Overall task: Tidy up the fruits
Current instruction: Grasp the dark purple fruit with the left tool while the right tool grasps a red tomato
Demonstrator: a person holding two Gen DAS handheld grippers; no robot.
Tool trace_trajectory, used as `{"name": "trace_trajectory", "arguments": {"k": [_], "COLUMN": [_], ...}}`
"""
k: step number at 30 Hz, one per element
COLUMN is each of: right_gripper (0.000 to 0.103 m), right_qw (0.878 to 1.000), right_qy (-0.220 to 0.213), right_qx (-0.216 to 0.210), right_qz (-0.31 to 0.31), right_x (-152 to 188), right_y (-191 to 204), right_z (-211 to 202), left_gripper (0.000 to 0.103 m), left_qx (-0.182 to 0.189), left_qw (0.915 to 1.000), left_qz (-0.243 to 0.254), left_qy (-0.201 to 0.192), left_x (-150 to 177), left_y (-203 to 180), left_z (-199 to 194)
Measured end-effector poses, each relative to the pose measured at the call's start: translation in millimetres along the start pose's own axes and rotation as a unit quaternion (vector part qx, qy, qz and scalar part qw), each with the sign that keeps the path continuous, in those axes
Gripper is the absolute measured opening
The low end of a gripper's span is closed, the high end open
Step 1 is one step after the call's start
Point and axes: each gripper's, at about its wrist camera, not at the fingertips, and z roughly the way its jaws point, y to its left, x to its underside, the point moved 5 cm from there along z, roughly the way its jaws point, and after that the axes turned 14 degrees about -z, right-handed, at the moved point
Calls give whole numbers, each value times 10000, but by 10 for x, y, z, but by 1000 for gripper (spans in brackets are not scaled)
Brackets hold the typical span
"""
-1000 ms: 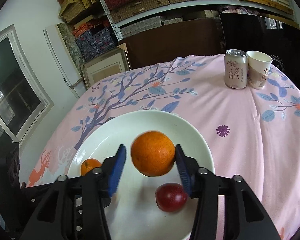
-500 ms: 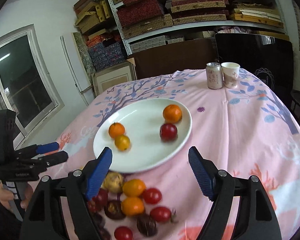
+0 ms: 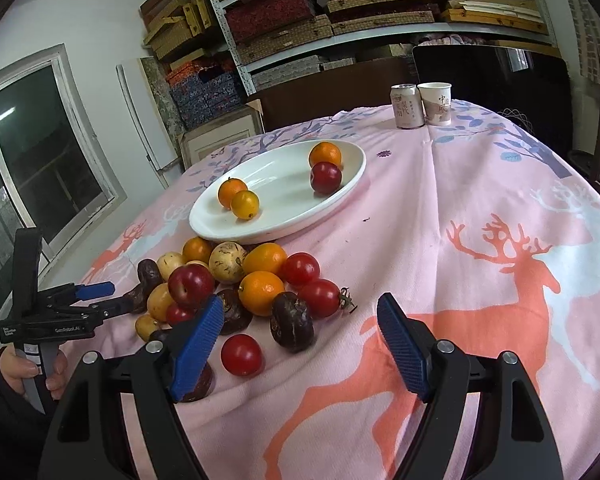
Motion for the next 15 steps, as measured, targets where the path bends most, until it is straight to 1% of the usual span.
{"name": "trace_trajectory", "arguments": {"k": [1, 2, 3, 4, 8, 10, 12, 14, 15], "right_gripper": [80, 80, 80, 80, 80, 80, 80, 80, 80], "right_qw": [10000, 10000, 10000, 10000, 10000, 9999, 9992, 9964, 9943], "right_qy": [4, 14, 24, 26, 30, 51, 89, 210, 248], "right_qx": [6, 11, 0, -13, -56, -136, -307, -512, -534], "right_qz": [-1, 13, 31, 57, 69, -40, -258, -647, -885], "right_x": [5, 8, 8, 9, 12, 11, 20, 47, 59], "right_y": [-3, -13, -20, -30, -30, 12, 109, 265, 352], "right_z": [0, 5, 9, 11, 18, 25, 24, 47, 54], "left_gripper": [57, 49, 44, 44, 42, 42, 42, 42, 42], "left_qx": [-24, -57, -107, -138, 5, 37, 145, 331, 364], "left_qw": [10000, 9998, 9995, 9994, 9996, 9997, 9988, 9965, 9956], "left_qz": [55, 126, 197, 233, 219, 220, 129, -89, -205], "left_qy": [71, 147, 227, 229, 149, -79, -447, -764, -836], "left_x": [-3, 1, 21, 20, 22, 30, 34, 21, 18], "left_y": [-23, -45, -59, -67, -63, -69, -57, 5, 51], "left_z": [59, 118, 179, 195, 147, 58, -90, -229, -264]}}
